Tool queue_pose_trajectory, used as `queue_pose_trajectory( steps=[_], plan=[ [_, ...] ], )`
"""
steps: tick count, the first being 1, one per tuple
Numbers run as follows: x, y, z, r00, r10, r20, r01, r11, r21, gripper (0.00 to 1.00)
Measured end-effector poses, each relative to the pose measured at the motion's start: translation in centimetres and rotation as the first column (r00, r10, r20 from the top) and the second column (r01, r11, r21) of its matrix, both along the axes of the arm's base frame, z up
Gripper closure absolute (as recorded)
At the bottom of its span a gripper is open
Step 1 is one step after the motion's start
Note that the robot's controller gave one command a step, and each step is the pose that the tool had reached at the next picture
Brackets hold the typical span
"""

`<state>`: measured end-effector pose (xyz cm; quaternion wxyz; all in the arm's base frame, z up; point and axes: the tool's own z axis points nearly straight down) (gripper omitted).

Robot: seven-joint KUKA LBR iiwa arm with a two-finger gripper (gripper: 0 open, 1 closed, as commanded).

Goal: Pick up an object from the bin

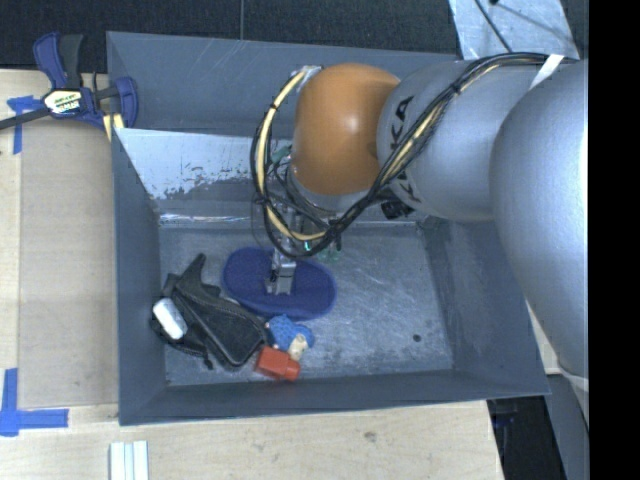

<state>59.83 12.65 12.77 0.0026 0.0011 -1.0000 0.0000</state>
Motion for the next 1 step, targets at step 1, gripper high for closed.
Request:
queue_pose_trajectory(
  steps=[1],
  plan=[
    [-4.20,2.32,-5.67,0.997,0.078,0.016,-0.078,0.997,0.000,0.00]
  ],
)
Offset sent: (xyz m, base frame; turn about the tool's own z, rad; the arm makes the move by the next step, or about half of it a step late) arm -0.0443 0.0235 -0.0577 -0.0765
